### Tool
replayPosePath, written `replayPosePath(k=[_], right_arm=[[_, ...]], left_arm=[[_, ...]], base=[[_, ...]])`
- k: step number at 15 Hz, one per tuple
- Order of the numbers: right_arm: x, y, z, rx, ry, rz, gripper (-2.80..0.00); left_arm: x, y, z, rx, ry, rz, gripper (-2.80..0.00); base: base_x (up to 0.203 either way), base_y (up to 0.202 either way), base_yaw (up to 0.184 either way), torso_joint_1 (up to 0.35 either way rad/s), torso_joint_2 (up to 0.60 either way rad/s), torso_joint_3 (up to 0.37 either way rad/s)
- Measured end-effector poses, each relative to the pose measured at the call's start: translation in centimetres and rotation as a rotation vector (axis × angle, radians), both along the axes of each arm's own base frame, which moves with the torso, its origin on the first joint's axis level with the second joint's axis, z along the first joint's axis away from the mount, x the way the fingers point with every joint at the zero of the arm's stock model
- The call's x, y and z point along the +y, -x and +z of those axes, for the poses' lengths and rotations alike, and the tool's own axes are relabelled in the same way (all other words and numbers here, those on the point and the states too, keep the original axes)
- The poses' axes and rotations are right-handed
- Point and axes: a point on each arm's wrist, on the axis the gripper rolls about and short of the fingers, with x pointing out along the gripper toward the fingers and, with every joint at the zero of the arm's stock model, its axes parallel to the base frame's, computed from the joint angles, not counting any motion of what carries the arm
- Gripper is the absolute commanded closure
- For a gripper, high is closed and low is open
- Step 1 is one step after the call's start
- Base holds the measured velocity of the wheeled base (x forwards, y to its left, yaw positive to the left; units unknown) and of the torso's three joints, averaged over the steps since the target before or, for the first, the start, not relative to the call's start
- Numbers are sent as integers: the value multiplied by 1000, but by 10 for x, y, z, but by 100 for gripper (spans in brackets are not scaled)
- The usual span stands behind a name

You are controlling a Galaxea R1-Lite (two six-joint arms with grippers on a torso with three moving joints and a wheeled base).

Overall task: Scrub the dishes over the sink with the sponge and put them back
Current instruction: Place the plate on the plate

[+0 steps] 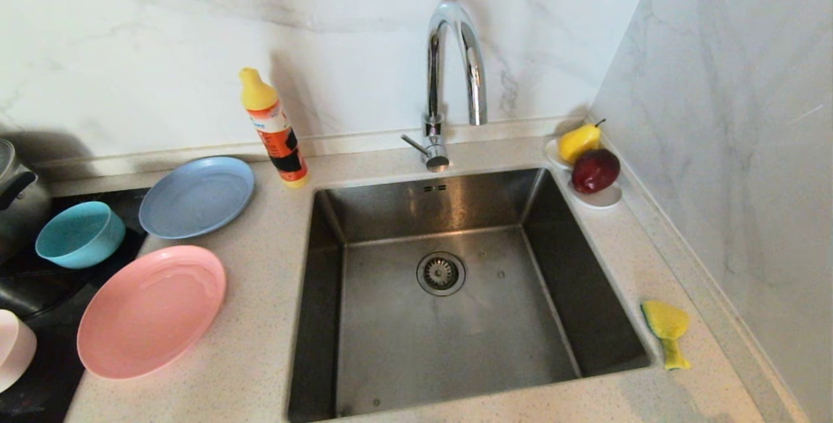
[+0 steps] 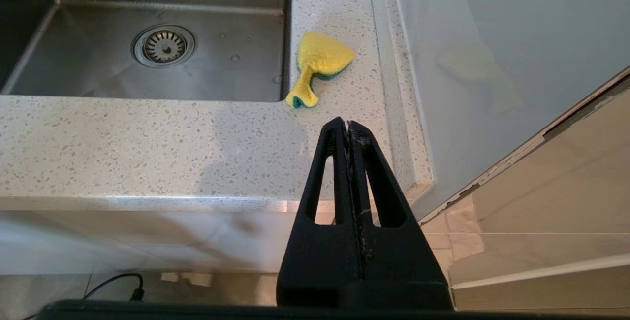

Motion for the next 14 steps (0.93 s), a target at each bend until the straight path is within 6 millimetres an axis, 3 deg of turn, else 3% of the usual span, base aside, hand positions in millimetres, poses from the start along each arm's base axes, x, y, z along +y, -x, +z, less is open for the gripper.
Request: replayPosePath(k=[5,8,10,14], right_arm=[[0,0,0,0,0,0,0],[0,0,0,0,0,0,0],[0,0,0,0,0,0,0],[0,0,0,0,0,0,0]], left_arm=[[30,-63,-12,256,301,-108,0],[58,-104,-40,408,586,-147,0],[74,-128,-64,470,691,-108,-280],[98,-159,-100,509,822,-20,-280]], base=[[0,0,0,0,0,0],[0,0,0,0,0,0],[0,0,0,0,0,0],[0,0,0,0,0,0]])
